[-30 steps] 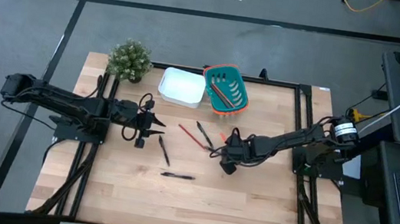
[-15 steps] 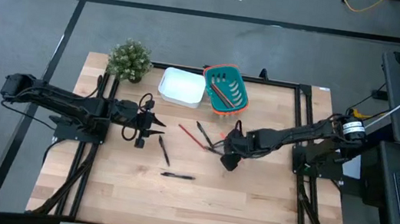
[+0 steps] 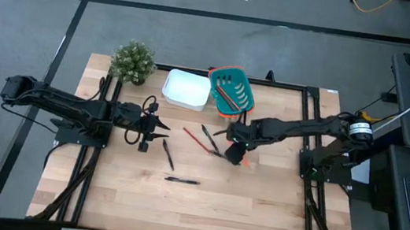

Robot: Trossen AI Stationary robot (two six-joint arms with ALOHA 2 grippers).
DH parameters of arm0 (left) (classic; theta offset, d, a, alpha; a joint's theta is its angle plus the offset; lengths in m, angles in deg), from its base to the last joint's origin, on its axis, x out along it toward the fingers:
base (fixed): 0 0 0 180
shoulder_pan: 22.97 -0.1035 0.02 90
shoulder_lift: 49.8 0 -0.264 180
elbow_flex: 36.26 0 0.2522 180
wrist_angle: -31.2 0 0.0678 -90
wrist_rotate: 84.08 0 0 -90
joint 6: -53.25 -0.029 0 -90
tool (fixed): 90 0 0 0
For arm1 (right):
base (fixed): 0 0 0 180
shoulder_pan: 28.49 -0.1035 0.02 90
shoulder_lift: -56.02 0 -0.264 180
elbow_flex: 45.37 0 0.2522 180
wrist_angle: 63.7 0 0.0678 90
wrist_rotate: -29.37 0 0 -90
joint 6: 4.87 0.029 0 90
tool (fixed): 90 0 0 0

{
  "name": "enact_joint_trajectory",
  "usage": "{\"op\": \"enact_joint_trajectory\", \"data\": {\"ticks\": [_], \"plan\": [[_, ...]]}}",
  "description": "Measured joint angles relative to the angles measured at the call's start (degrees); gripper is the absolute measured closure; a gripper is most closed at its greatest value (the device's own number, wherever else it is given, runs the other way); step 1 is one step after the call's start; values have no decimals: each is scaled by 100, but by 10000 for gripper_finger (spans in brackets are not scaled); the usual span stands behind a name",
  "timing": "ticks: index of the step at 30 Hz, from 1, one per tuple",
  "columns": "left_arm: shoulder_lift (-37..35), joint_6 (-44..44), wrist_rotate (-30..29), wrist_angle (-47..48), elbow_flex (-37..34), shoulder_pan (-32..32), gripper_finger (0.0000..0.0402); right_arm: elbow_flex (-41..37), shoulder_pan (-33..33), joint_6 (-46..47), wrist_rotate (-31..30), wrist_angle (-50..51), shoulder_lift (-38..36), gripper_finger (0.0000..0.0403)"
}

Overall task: Sort pens & pencils
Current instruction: Put the orange pencil into the dark green bin

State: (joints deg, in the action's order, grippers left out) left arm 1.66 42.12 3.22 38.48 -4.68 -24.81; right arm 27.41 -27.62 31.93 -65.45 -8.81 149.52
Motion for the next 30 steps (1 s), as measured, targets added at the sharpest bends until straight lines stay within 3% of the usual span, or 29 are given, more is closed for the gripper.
{"op": "enact_joint_trajectory", "data": {"ticks": [9, 30], "plan": [[-1, 0, 0, -2, 0, 0, 289, 478, 37, -409, 214, 434, 546, 240], [-2, 4, 0, 52, 0, 1, 289, 491, 39, -439, 398, 325, 1045, 240]]}}
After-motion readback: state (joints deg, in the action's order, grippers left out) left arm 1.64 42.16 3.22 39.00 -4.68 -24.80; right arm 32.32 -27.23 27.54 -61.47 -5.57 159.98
